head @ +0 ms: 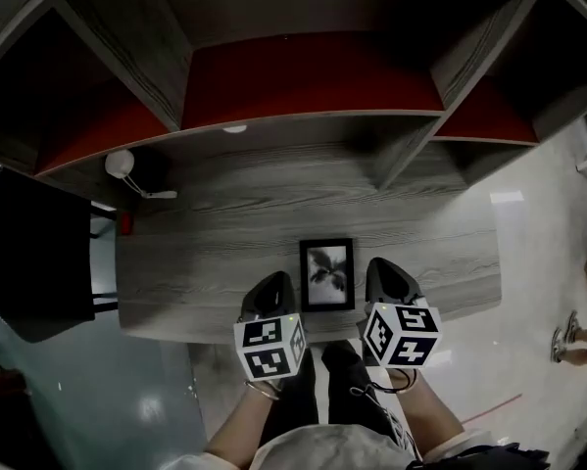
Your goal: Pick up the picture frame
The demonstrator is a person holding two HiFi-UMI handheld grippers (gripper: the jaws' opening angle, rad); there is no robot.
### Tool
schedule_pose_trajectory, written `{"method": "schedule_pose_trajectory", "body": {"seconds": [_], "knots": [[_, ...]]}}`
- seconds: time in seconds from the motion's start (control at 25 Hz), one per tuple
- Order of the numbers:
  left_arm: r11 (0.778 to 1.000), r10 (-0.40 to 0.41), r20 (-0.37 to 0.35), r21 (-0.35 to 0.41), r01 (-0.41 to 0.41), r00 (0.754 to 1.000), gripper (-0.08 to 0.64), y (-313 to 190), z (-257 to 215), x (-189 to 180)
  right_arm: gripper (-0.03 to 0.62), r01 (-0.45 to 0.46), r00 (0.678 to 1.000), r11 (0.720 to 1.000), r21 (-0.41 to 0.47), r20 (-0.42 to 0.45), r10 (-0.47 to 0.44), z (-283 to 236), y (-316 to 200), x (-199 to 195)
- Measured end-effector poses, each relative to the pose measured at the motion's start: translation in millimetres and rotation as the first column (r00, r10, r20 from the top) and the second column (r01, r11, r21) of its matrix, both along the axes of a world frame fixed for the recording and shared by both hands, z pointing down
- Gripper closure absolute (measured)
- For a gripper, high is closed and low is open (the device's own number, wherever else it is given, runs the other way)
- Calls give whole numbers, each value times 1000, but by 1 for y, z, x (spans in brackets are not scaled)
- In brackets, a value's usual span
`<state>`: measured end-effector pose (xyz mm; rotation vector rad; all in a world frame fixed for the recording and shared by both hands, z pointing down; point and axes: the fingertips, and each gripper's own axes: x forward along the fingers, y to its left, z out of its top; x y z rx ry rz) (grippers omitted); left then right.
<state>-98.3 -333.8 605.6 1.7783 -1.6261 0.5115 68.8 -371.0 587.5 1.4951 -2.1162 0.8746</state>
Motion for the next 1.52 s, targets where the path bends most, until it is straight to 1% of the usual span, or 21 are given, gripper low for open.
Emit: {"method": "schedule_pose_trajectory", "body": {"seconds": [0.28, 0.52, 0.72, 0.92, 1.2, 1.24, 1.28, 1.32, 1.4, 1.52], "knots": [[997, -7, -13, -81, 6, 1000, 551, 24, 37, 4, 560, 24, 1000, 997, -75, -18, -25, 39, 23, -5], [996, -6, -19, -89, 5, 1000, 551, 27, 48, 5, 560, 32, 999, 995, -97, -24, -34, 53, 30, -7], [996, 18, -25, -86, -20, 1000, 551, 25, 52, 10, 560, 54, 998, 992, -114, -26, -57, 62, 36, -13], [992, 63, -55, -104, -68, 997, 551, 26, 58, 19, 560, 68, 998, 988, -139, -5, -69, 68, 41, -17], [989, 91, -98, -111, -102, 991, 545, 23, 62, 28, 555, 100, 995, 980, -172, 29, -96, 77, 44, -19], [988, 97, -104, -114, -108, 990, 528, 23, 63, 30, 555, 103, 995, 979, -175, 28, -99, 78, 44, -19], [986, 104, -112, -119, -118, 988, 456, 23, 64, 32, 554, 106, 994, 978, -178, 28, -103, 79, 45, -19], [984, 112, -119, -125, -127, 987, 425, 23, 64, 34, 539, 110, 994, 977, -183, 28, -106, 80, 45, -19], [982, 121, -121, -132, -137, 985, 425, 24, 65, 37, 503, 117, 993, 974, -192, 31, -113, 83, 46, -20], [980, 129, -124, -137, -145, 984, 418, 23, 67, 37, 491, 129, 992, 971, -203, 38, -123, 85, 45, -23]]}}
